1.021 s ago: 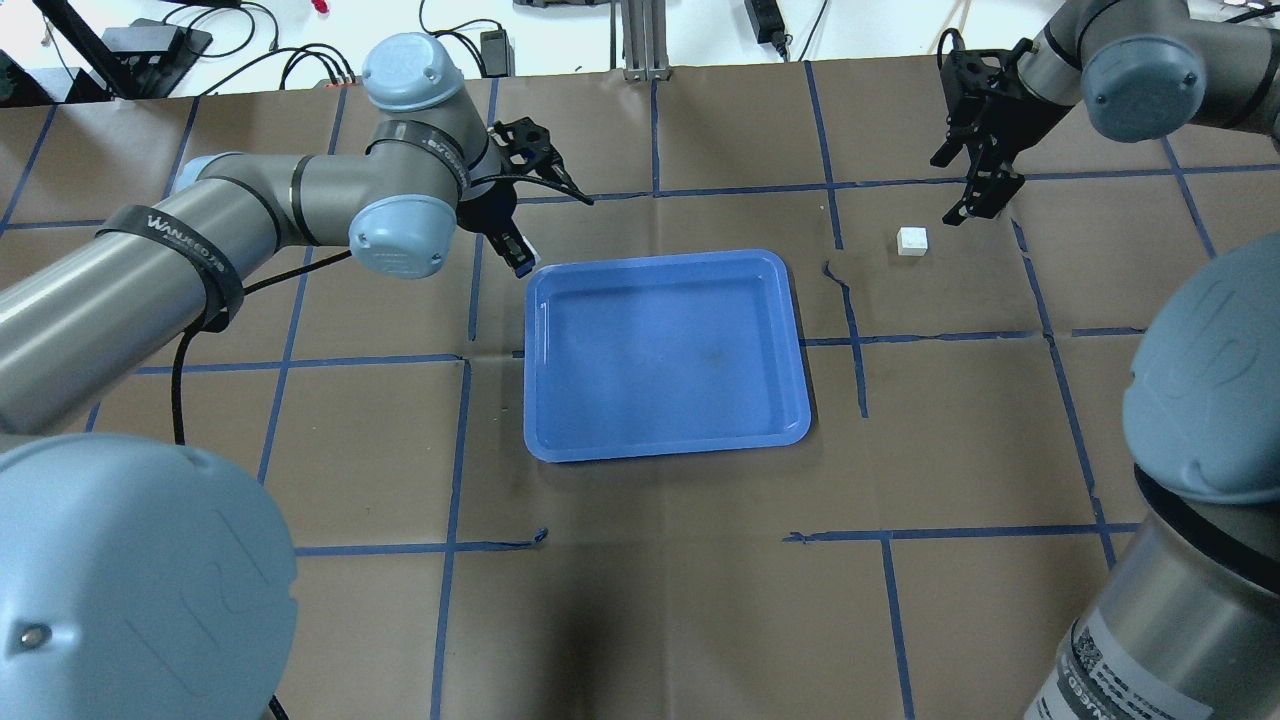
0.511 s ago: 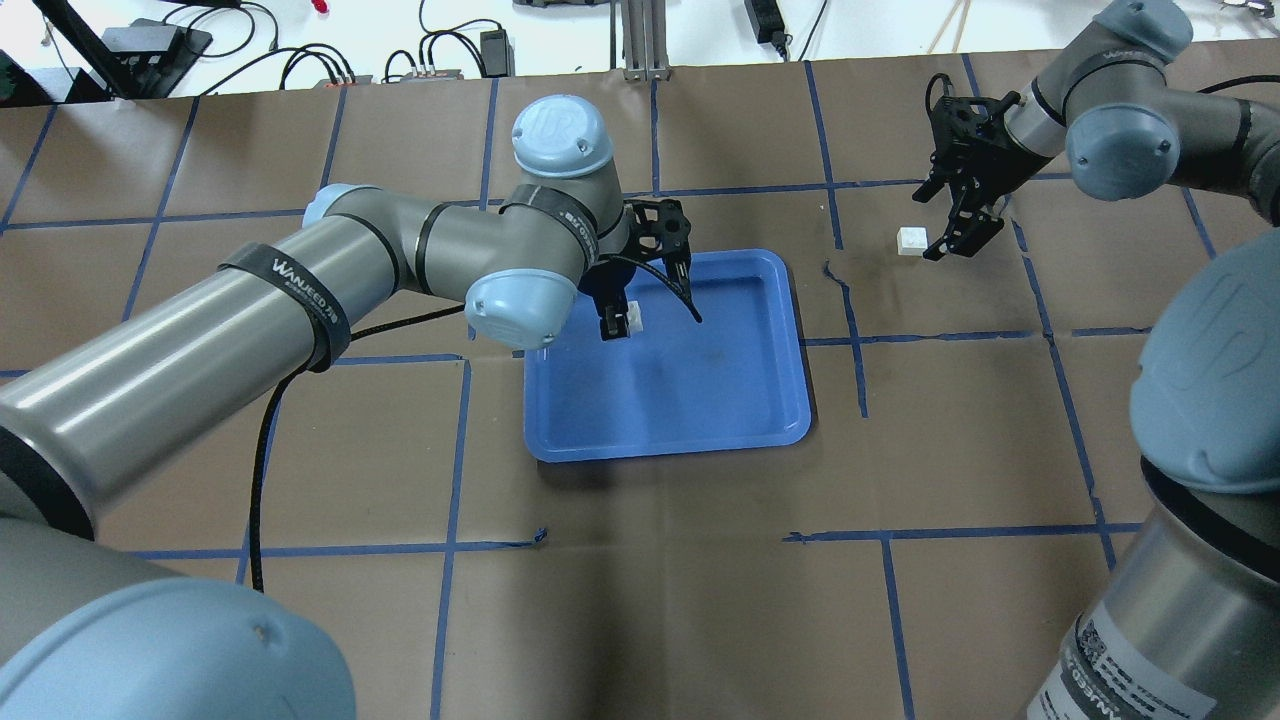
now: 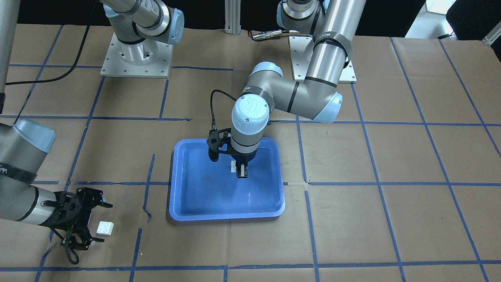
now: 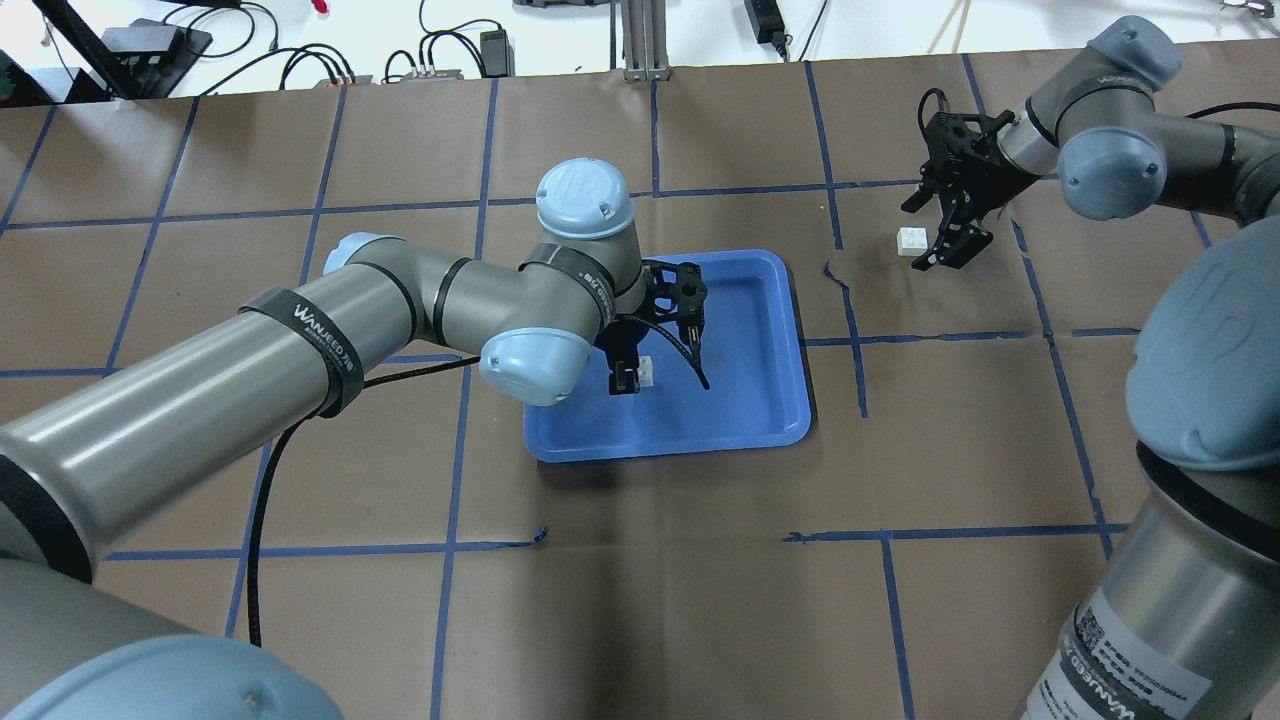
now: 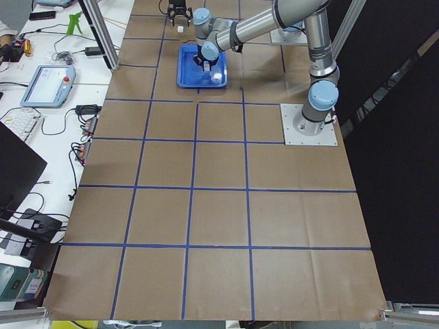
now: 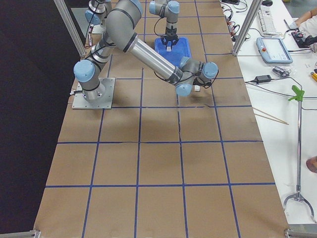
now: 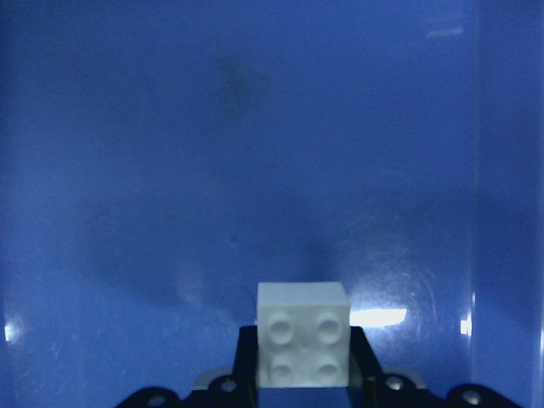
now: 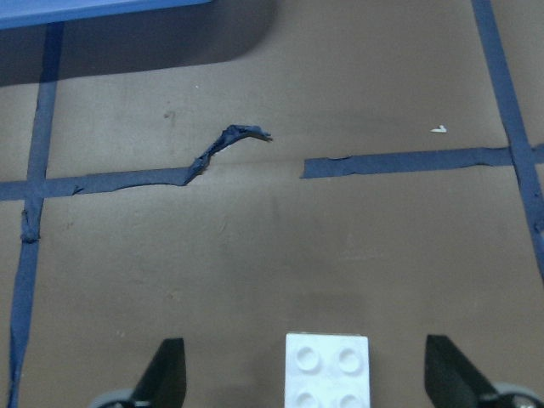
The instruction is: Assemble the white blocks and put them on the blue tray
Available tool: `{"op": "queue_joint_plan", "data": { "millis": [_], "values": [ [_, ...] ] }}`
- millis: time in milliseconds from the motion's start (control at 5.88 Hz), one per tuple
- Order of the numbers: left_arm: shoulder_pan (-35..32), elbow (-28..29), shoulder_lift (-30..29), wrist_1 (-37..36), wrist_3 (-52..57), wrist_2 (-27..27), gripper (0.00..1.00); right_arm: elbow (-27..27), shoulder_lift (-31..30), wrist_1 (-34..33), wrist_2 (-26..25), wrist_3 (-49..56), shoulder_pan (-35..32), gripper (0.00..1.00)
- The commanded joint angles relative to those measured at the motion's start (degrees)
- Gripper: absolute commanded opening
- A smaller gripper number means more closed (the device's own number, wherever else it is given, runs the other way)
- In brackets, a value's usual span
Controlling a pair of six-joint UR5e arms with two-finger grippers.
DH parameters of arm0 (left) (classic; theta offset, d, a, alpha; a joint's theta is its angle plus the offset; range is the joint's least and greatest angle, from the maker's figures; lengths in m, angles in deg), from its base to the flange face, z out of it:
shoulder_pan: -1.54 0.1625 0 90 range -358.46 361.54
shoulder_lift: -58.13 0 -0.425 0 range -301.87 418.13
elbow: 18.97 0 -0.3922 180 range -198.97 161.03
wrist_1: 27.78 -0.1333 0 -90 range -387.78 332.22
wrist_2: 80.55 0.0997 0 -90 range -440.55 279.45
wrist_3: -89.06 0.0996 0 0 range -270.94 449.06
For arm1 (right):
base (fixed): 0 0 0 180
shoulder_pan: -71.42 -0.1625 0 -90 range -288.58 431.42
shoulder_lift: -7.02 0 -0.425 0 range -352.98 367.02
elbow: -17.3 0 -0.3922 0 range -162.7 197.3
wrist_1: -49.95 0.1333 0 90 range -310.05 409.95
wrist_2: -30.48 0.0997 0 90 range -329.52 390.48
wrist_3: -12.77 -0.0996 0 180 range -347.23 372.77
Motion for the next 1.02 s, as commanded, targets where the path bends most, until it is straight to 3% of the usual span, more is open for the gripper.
{"op": "queue_joint_plan", "data": {
  "millis": [0, 170, 340, 681, 851],
  "values": [
    [-0.3, -0.3, -0.5, -1.3, -3.9, 0.3, 0.17, 0.8, 0.3, -1.2, 0.1, 0.4, 0.3, 0.99],
    [-0.3, -0.2, -0.8, -1.7, -4.1, 0.4, 0.23, 0.8, 0.4, -1.2, 0.0, 0.4, 0.3, 0.89],
    [-0.3, 0.0, -1.0, -1.8, -4.2, 0.4, 0.44, 0.8, 0.4, -1.2, 0.0, 0.5, 0.3, 0.73],
    [-0.3, -0.3, -0.8, -2.8, -3.9, 0.0, 0.92, 0.7, 0.4, -2.1, -0.1, 0.5, 0.3, 0.63],
    [-0.3, 0.1, -0.5, -2.7, -4.1, 0.1, 0.98, 0.7, 0.5, -2.1, -0.1, 0.5, 0.3, 0.62]
  ]
}}
